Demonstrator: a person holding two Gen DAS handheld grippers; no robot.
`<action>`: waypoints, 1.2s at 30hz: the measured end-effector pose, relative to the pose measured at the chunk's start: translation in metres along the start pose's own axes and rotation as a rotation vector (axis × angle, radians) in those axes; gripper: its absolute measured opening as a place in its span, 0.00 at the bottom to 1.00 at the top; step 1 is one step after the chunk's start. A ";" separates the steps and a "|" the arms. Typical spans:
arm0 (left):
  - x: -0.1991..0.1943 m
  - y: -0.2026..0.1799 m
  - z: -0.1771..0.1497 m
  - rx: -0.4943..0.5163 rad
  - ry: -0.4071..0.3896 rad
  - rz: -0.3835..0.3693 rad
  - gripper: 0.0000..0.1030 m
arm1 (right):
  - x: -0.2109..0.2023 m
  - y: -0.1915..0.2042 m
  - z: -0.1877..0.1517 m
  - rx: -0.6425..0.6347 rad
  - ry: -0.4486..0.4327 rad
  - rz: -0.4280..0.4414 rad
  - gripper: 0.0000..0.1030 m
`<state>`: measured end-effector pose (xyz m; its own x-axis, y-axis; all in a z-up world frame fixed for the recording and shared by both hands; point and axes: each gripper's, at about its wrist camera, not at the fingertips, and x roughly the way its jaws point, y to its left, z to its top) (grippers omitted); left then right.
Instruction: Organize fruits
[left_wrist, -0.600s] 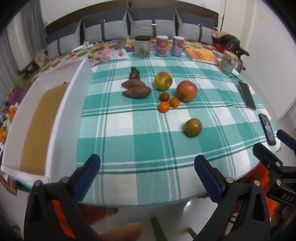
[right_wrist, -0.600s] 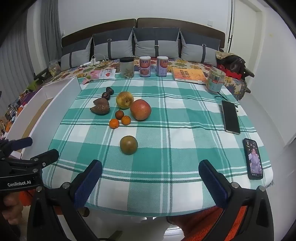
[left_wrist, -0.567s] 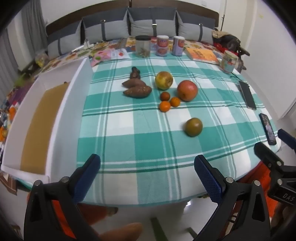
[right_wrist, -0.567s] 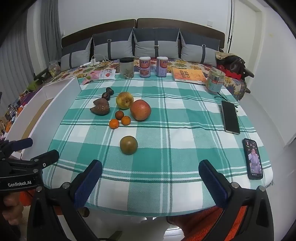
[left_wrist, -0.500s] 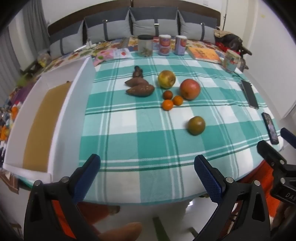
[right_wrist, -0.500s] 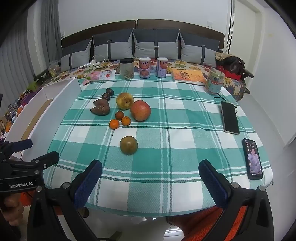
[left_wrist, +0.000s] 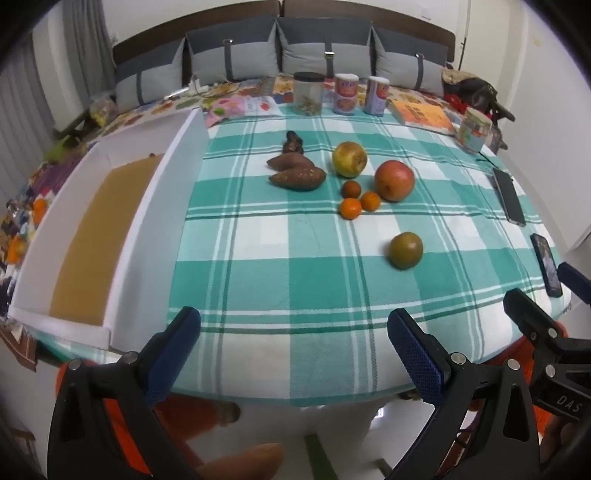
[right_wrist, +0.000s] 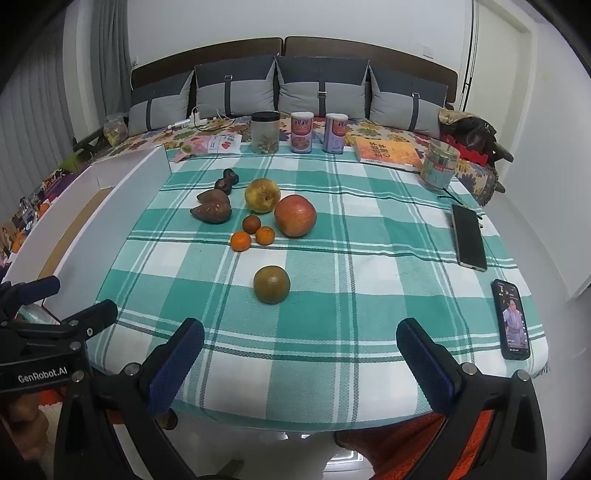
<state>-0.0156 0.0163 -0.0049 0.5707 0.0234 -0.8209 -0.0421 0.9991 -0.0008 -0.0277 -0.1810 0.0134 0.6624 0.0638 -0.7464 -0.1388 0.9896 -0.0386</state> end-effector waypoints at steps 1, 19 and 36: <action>0.001 0.000 0.000 -0.004 0.002 0.000 0.99 | 0.001 0.000 0.000 -0.001 0.002 0.000 1.00; -0.002 -0.005 0.001 0.045 0.012 0.003 0.99 | 0.004 0.000 0.007 -0.102 0.032 0.018 1.00; -0.010 -0.003 -0.009 -0.047 -0.053 0.009 0.99 | 0.006 -0.014 -0.007 0.049 -0.069 -0.010 1.00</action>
<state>-0.0280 0.0125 -0.0017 0.6127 0.0353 -0.7895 -0.0850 0.9961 -0.0215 -0.0267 -0.1952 0.0051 0.7128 0.0613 -0.6987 -0.0970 0.9952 -0.0116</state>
